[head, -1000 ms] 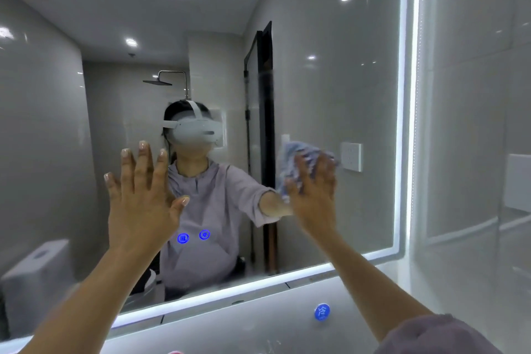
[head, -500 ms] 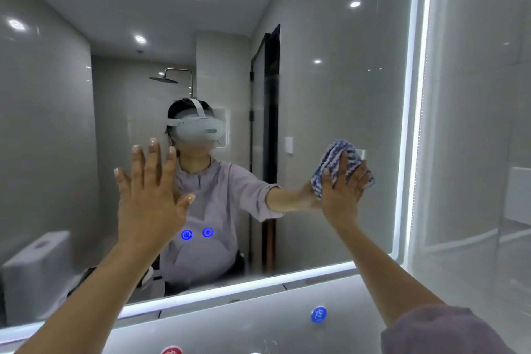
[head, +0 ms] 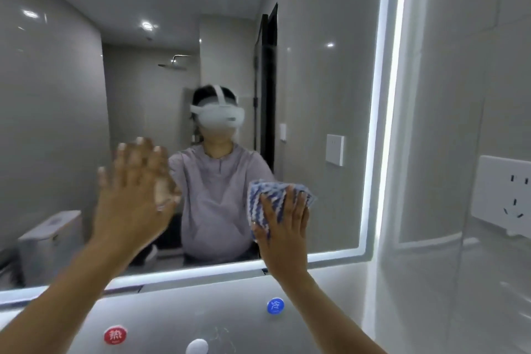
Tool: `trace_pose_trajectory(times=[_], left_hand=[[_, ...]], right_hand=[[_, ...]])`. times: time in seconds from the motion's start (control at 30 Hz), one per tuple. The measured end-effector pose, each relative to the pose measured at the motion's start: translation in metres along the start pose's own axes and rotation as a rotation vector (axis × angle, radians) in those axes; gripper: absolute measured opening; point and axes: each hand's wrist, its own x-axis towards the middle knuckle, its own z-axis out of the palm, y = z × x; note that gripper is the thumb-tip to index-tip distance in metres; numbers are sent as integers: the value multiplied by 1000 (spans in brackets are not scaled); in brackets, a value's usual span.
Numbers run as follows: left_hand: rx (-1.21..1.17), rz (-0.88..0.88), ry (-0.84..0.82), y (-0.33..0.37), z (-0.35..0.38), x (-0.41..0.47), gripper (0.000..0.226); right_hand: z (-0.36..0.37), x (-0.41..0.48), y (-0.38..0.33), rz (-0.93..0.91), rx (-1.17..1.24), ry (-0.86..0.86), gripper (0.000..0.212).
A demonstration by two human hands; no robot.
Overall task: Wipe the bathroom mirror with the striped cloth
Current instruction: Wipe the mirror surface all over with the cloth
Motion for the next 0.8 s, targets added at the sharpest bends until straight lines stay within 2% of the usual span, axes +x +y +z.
trace_pose_trajectory(times=[0.17, 0.37, 0.5, 0.57, 0.63, 0.73, 0.8], left_hand=[[-23, 53, -110, 73, 27, -21, 76], [51, 1, -115, 88, 51, -21, 70], [45, 2, -113, 84, 56, -22, 73], [36, -4, -105, 84, 56, -23, 72], [33, -5, -106, 85, 54, -23, 72], [24, -18, -118, 88, 51, -23, 72], [19, -26, -119, 90, 50, -22, 71]], right_hand=[[24, -49, 1, -255, 8, 3, 52], [34, -62, 6, -268, 78, 36, 53], [40, -68, 40, -326, 30, 45, 57], [40, -72, 71, -264, 10, 62, 64], [34, -74, 101, -95, 9, 30, 68], [23, -75, 119, 199, 115, -28, 57], [23, -71, 104, 323, 213, -16, 56]])
